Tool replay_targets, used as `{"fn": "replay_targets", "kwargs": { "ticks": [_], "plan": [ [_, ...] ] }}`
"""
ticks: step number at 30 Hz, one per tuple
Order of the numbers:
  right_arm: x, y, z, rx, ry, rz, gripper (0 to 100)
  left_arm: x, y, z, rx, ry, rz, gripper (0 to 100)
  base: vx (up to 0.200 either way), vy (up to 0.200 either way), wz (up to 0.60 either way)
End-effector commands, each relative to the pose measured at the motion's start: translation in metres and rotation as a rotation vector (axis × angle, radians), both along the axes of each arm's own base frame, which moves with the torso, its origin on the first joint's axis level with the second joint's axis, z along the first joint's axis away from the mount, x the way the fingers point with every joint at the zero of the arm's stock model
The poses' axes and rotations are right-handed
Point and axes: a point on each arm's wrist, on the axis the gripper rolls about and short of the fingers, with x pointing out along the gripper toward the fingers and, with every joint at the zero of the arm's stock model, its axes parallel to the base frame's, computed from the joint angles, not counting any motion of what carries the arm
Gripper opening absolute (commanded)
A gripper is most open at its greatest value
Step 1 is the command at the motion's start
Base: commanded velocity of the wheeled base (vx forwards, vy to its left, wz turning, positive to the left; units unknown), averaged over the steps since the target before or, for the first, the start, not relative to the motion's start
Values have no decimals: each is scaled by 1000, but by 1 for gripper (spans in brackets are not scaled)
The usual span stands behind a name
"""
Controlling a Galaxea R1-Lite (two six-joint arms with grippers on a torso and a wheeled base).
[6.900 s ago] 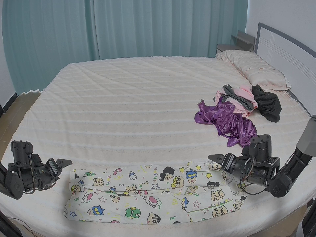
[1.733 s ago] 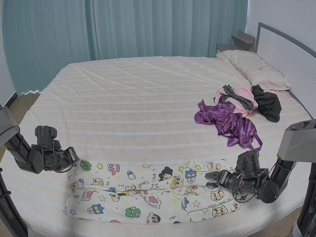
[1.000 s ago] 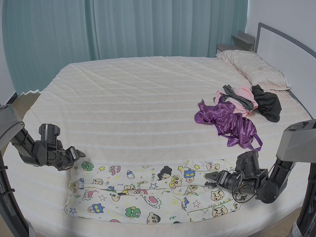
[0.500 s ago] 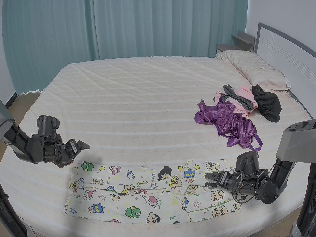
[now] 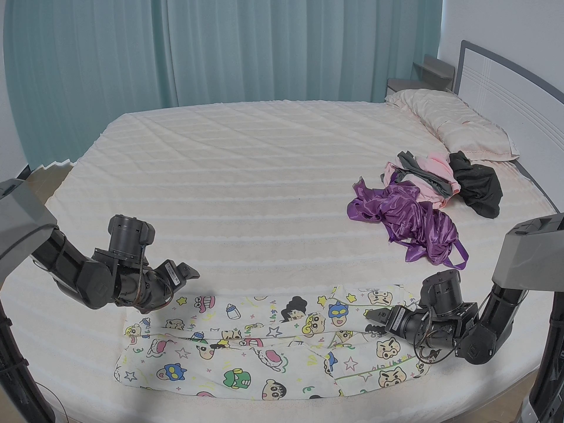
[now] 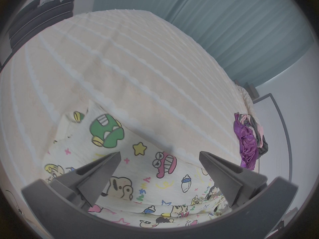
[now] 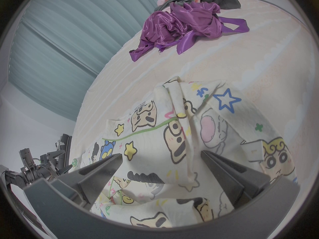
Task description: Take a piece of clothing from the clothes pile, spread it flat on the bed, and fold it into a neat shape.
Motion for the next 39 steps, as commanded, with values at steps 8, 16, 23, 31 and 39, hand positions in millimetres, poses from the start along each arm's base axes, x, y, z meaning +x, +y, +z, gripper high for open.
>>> {"fn": "replay_targets", "kwargs": {
  "ticks": [8,16,23,31,39],
  "plan": [
    [0,0,-1,-1,2,0,100,-2,-18,-36,43,74,-13,100,0,0,0],
    [0,0,-1,-1,2,0,100,-23,-24,-37,55,107,-51,100,0,0,0],
    [0,0,-1,-2,3,0,100,-39,-23,-15,43,53,-65,100,0,0,0],
    [0,0,-1,-1,2,0,100,-66,-24,-28,73,135,-109,100,0,0,0],
    [0,0,-1,-3,3,-1,100,-77,-22,-27,81,148,-117,100,0,0,0]
  ]
}}
